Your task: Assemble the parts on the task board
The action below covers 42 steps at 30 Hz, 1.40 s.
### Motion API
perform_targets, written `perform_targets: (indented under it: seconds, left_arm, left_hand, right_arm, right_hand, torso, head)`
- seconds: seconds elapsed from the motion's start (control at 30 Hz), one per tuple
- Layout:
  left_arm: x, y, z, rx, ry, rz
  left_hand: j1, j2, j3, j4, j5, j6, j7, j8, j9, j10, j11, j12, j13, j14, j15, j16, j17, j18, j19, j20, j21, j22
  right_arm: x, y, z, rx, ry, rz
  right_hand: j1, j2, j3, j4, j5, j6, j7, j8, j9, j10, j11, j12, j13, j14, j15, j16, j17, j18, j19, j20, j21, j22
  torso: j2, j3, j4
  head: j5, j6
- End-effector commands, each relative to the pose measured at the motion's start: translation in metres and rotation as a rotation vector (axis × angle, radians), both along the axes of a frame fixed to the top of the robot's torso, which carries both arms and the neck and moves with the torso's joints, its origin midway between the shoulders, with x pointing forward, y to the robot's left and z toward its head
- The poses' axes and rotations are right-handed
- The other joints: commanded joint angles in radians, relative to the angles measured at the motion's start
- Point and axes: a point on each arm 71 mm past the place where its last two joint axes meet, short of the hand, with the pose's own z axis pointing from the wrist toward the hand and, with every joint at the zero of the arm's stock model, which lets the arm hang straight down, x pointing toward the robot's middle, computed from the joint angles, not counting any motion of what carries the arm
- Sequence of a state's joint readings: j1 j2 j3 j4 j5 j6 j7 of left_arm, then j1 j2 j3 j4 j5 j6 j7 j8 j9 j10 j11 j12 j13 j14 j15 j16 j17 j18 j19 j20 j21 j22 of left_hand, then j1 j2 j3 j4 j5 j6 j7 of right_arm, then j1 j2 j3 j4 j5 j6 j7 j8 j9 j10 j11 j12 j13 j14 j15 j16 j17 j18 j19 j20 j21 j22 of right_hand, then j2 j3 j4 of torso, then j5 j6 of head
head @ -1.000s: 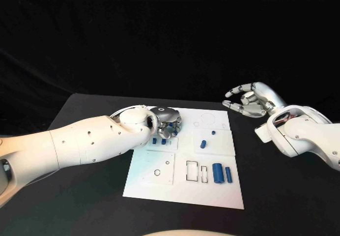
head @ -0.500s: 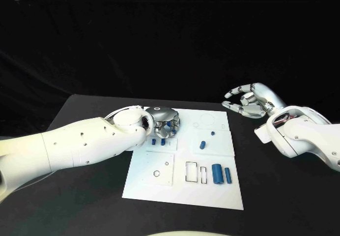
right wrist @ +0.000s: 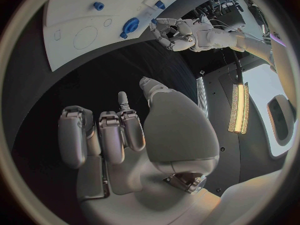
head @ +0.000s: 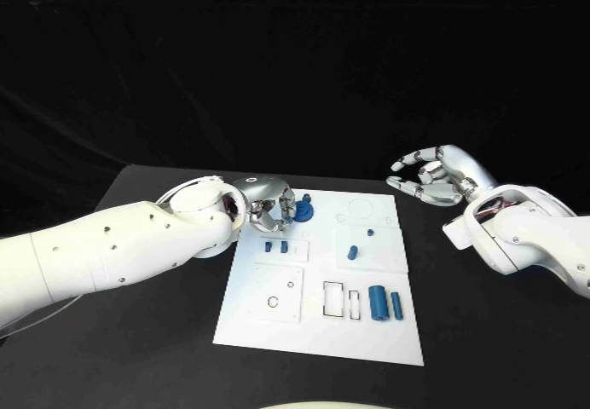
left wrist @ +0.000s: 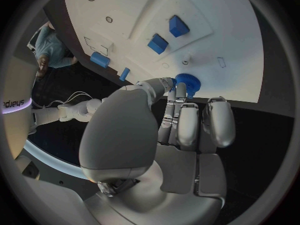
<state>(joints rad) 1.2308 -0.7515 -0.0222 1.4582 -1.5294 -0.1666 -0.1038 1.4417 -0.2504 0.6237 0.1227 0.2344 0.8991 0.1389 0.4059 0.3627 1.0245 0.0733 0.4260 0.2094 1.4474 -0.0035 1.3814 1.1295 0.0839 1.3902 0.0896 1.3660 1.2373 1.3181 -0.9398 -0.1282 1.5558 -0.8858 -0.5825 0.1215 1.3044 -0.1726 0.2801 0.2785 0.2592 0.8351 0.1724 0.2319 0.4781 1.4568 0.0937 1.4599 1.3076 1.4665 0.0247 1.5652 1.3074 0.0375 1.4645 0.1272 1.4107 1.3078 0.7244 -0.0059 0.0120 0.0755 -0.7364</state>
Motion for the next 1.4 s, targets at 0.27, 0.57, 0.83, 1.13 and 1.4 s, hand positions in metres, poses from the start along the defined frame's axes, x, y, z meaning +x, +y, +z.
perform_targets:
  seconds: [0.27, 0.57, 0.83, 1.13, 1.4]
  left_arm:
    - [0.003, 0.017, -0.004, 0.008, 0.068, 0.053]
    - [0.005, 0.018, -0.010, 0.011, 0.100, 0.058]
    - [0.007, 0.018, -0.014, 0.013, 0.108, 0.065]
    - [0.007, 0.015, -0.015, 0.017, 0.117, 0.058]
    - [0.005, 0.011, -0.017, 0.024, 0.132, 0.043]
  left_hand:
    - [-0.014, -0.005, 0.002, 0.006, -0.007, 0.010, 0.000, -0.007, -0.001, 0.011, 0.001, -0.006, -0.003, 0.000, 0.003, 0.003, -0.002, -0.007, 0.006, -0.001, 0.004, -0.001]
    - [-0.016, -0.005, 0.001, 0.007, -0.007, 0.011, -0.001, -0.007, -0.001, 0.013, 0.000, -0.007, -0.003, 0.000, 0.002, 0.004, -0.002, -0.006, 0.004, -0.001, 0.001, -0.005]
    - [-0.016, -0.005, 0.001, 0.007, -0.007, 0.012, -0.001, -0.007, -0.002, 0.013, 0.000, -0.008, -0.003, 0.000, 0.002, 0.003, -0.003, -0.006, 0.004, -0.001, 0.001, -0.005]
    - [-0.015, -0.005, 0.002, 0.006, -0.007, 0.012, -0.001, -0.007, -0.002, 0.014, 0.000, -0.008, -0.004, 0.000, 0.002, 0.003, -0.003, -0.006, 0.003, -0.001, 0.000, -0.007]
    - [-0.015, -0.004, 0.002, 0.006, -0.007, 0.012, -0.001, -0.007, -0.002, 0.015, 0.000, -0.009, -0.004, -0.001, 0.002, 0.003, -0.004, -0.005, 0.002, -0.001, -0.001, -0.008]
  right_arm:
    - [0.000, 0.000, 0.000, -0.007, -0.008, 0.009]
    - [0.000, 0.001, 0.000, -0.007, -0.008, 0.011]
    - [0.000, 0.001, 0.000, -0.007, -0.007, 0.011]
    - [0.000, 0.001, 0.000, -0.007, -0.007, 0.012]
    - [0.000, 0.001, 0.000, -0.006, -0.007, 0.012]
  right_hand:
    - [-0.008, 0.005, 0.001, 0.006, 0.004, -0.002, -0.001, 0.004, 0.000, -0.001, -0.005, 0.005, 0.134, 0.101, -0.008, 0.002, 0.250, 0.006, 0.003, -0.006, 0.000, 0.133]
    - [-0.008, 0.007, 0.001, 0.005, 0.005, 0.000, -0.002, 0.007, 0.000, -0.001, -0.006, 0.006, 0.134, 0.101, -0.009, 0.002, 0.250, 0.006, 0.003, -0.006, -0.001, 0.133]
    - [-0.008, 0.007, 0.001, 0.005, 0.005, 0.000, -0.002, 0.007, 0.000, -0.001, -0.006, 0.006, 0.134, 0.101, -0.009, 0.002, 0.250, 0.006, 0.003, -0.006, -0.001, 0.133]
    - [-0.008, 0.007, 0.001, 0.005, 0.005, 0.000, -0.002, 0.007, 0.000, -0.001, -0.006, 0.006, 0.134, 0.101, -0.009, 0.002, 0.250, 0.006, 0.003, -0.006, -0.001, 0.133]
    - [-0.008, 0.007, 0.001, 0.005, 0.005, 0.000, -0.002, 0.007, 0.000, -0.001, -0.006, 0.006, 0.134, 0.101, -0.009, 0.002, 0.250, 0.006, 0.003, -0.006, -0.001, 0.133]
  torso:
    - [0.001, -0.0015, -0.0007]
    - [0.003, -0.0015, -0.0034]
    - [0.003, -0.0004, -0.0027]
    - [0.002, -0.0005, -0.0028]
    - [0.002, -0.0003, -0.0029]
  head:
    - [0.006, -0.001]
    - [0.008, -0.003]
    - [0.007, -0.005]
    - [0.008, -0.007]
    - [0.010, -0.008]
